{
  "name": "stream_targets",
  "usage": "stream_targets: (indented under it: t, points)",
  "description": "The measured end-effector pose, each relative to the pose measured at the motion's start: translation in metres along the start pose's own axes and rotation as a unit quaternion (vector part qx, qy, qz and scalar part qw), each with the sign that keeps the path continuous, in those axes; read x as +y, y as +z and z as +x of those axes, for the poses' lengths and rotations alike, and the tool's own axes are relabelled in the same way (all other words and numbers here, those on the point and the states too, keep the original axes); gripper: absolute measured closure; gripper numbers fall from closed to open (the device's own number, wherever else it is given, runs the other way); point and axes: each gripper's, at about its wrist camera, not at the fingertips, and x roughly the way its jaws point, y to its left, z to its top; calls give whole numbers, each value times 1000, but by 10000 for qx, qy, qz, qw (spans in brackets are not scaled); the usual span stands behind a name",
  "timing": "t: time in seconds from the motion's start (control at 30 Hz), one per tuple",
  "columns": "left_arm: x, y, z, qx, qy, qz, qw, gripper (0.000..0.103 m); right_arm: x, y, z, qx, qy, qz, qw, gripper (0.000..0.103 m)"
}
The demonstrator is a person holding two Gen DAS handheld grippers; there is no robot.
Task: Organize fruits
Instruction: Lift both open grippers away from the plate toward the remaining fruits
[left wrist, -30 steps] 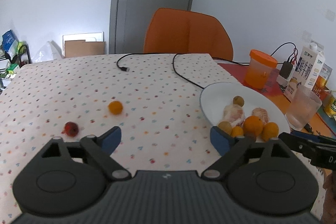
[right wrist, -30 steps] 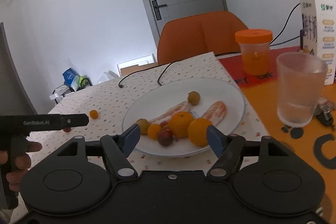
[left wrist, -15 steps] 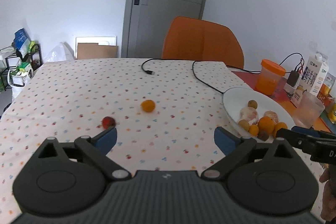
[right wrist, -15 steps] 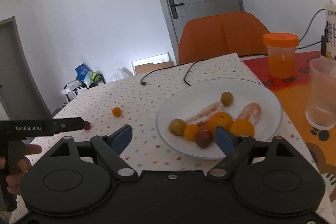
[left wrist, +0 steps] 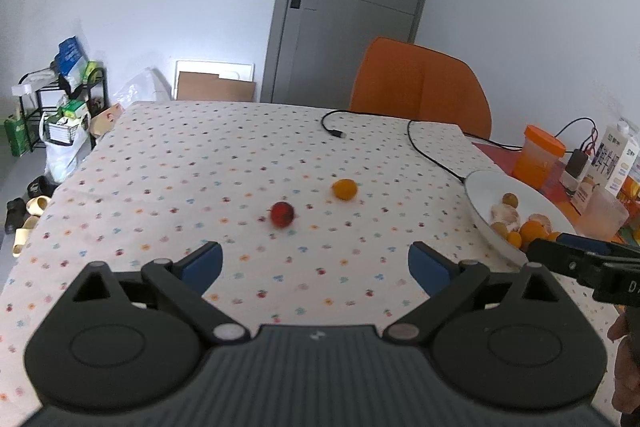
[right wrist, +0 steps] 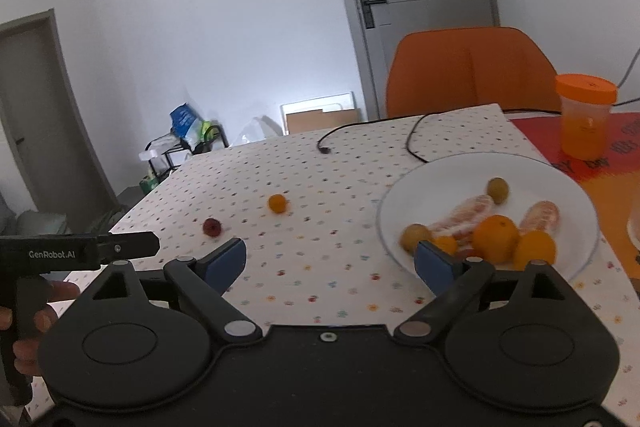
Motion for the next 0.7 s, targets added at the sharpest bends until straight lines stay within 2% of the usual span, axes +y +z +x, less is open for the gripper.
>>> stream_targets:
  t: [0.23, 0.6, 0.7]
  points:
    - [18, -3, -2, 32, 114, -83, 9999, 5, 16, -1, 14, 152, 55, -110, 9998, 12]
    - [26, -5, 4, -36, 274, -163, 9995, 6, 29, 2, 27, 233, 205, -206, 9993, 12]
    - [27, -3, 13, 64, 308, -175, 9994, 7, 29, 3, 33, 246, 234, -235, 9991, 12]
